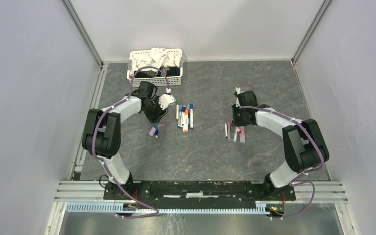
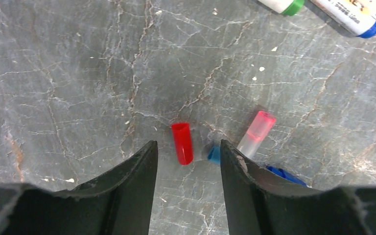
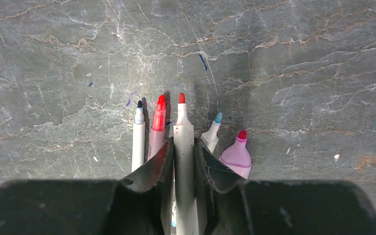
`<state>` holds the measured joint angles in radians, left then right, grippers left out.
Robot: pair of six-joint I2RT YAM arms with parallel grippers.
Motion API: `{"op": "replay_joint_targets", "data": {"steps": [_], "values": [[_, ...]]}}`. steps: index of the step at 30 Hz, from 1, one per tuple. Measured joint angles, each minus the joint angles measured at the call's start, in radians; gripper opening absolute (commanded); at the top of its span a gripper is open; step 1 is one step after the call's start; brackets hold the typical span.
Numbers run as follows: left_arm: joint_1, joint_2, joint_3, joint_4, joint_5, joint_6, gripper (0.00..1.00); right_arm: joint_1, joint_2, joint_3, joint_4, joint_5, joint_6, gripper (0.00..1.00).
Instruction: Open the pen caps
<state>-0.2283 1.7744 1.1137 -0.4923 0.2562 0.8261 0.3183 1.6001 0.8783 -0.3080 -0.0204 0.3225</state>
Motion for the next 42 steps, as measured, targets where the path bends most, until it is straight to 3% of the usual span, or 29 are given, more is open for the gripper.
{"op": "replay_joint_targets", "data": {"steps": [3,4,6,17,27,35,42], "values": [[0.0,0.0,0.006,-0.024,0.019,0.0,0.58,0.0,0.0,0.0,0.001,0.006,0.004,0.28],[0.0,0.0,0.009,-0.032,0.026,0.0,0.75,0.0,0.0,0.0,0.0,0.006,0.005,0.29],[0.0,-0.001,0.022,-0.053,0.042,-0.002,0.79,0.0,0.0,0.0,0.0,0.007,0.005,0.31],[0.003,-0.106,0.188,-0.2,0.14,-0.053,0.84,0.023,-0.005,0.004,-0.013,0.045,0.006,0.32],[0.003,-0.205,0.352,-0.326,0.163,-0.158,0.89,0.211,-0.01,0.204,-0.062,0.165,0.003,0.37],[0.004,-0.283,0.32,-0.369,0.164,-0.19,0.88,0.384,0.166,0.369,-0.058,0.171,0.003,0.39],[0.006,-0.287,0.298,-0.4,0.164,-0.194,0.88,0.421,0.335,0.463,-0.076,0.149,0.006,0.42]]}}
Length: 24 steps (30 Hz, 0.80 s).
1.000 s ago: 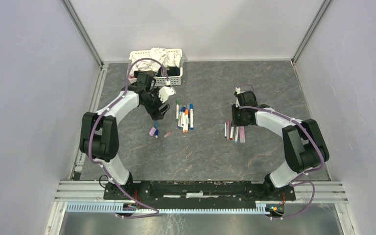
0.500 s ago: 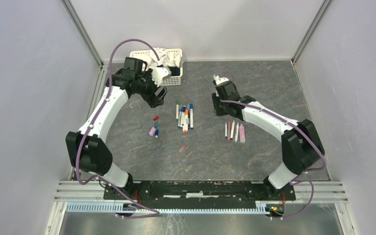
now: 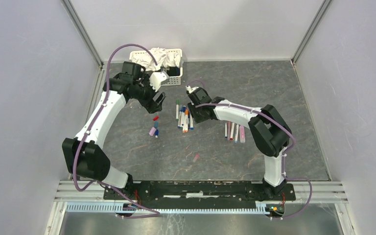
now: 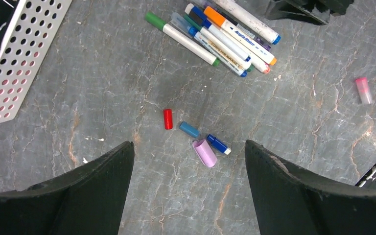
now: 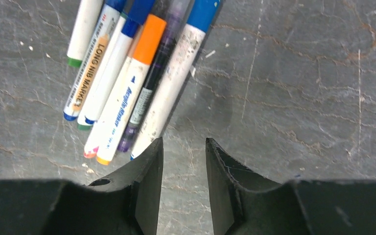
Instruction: Open the pen caps
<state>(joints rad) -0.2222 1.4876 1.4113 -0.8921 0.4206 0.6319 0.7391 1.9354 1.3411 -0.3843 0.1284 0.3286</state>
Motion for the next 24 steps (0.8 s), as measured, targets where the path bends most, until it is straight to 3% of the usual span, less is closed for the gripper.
{"op": "replay_joint_targets", "data": {"steps": [11,19,24], "values": [[0.005,0.0,-0.028,-0.014,0.0,0.0,0.88,0.005,0.073,0.097,0.004,-0.007,0.016,0.42],[0.009,0.0,-0.029,-0.019,0.0,0.0,0.87,0.005,0.15,0.131,0.005,0.014,0.014,0.33],[0.01,0.0,-0.029,-0.023,0.0,0.0,0.87,0.0,0.15,0.129,0.006,0.032,0.015,0.19]]}}
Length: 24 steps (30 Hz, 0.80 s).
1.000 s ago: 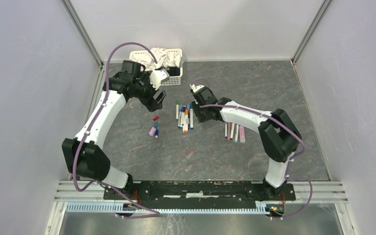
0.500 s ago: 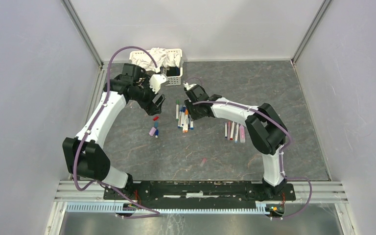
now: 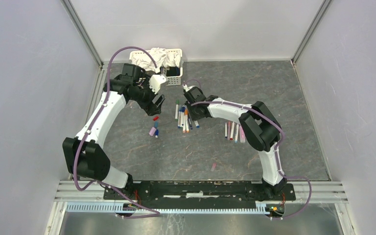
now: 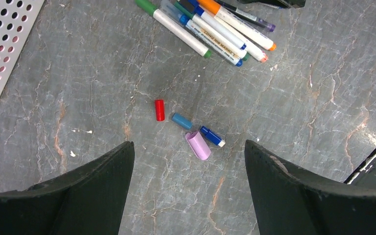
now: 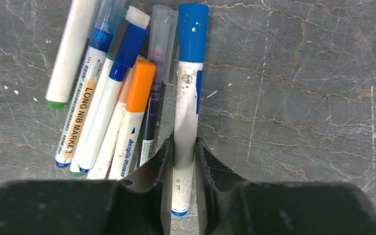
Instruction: Open the pen caps
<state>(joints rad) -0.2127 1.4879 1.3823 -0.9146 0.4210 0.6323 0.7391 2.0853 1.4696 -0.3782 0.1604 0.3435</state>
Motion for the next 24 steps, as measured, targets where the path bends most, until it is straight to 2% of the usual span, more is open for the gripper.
{"op": "replay_joint_targets", "data": {"steps": [3,4,7,13,18,22,24], "values": [[0.0,0.0,0.0,-0.002,0.005,0.0,0.89,-0.006,-0.006,-0.01,0.008,0.0,0.0,0.09],[0.0,0.0,-0.002,-0.003,0.01,0.0,0.98,-0.01,-0.012,-0.019,0.012,-0.002,0.0,0.06],[0.0,0.0,-0.021,-0.005,0.049,0.016,1.0,-0.034,-0.048,-0.063,0.014,-0.014,-0.007,0.01],[0.002,-0.025,-0.108,-0.07,0.191,0.158,1.0,-0.099,-0.198,-0.135,-0.016,-0.116,-0.037,0.0],[-0.021,-0.072,-0.146,-0.114,0.268,0.27,1.0,-0.113,-0.344,-0.182,-0.015,-0.354,-0.069,0.0],[-0.068,-0.094,-0.158,-0.121,0.282,0.343,1.0,-0.106,-0.415,-0.262,-0.016,-0.61,-0.102,0.0],[-0.098,-0.105,-0.18,-0.12,0.276,0.375,1.0,-0.102,-0.424,-0.289,-0.022,-0.669,-0.113,0.0]]}}
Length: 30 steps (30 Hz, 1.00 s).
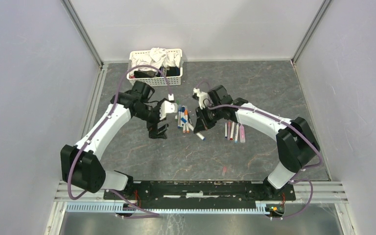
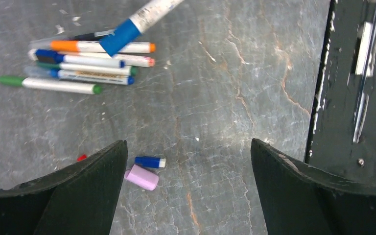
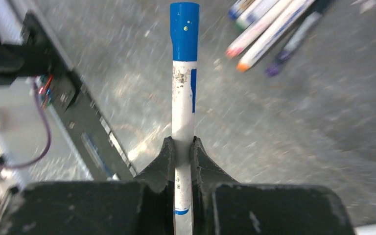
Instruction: Open the pen caps
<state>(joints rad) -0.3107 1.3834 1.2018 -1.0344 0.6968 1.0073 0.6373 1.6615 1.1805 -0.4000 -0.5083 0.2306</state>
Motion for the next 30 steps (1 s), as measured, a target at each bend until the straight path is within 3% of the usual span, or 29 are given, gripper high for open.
{"op": "replay_joint_targets", "data": {"steps": [12,23,30], "values": [[-0.171,-0.037,-0.091,0.009,-0.058,0.122,0.95,0.052,-0.011,-0.1,0.004,-0.395,-0.045,0.0],[-0.204,-0.064,-0.097,0.012,-0.036,0.148,0.62,0.056,0.005,-0.099,0.047,-0.51,-0.037,0.0],[-0.224,-0.029,-0.097,0.011,-0.034,0.151,0.5,0.057,0.024,-0.079,0.071,-0.529,-0.009,0.0]]}}
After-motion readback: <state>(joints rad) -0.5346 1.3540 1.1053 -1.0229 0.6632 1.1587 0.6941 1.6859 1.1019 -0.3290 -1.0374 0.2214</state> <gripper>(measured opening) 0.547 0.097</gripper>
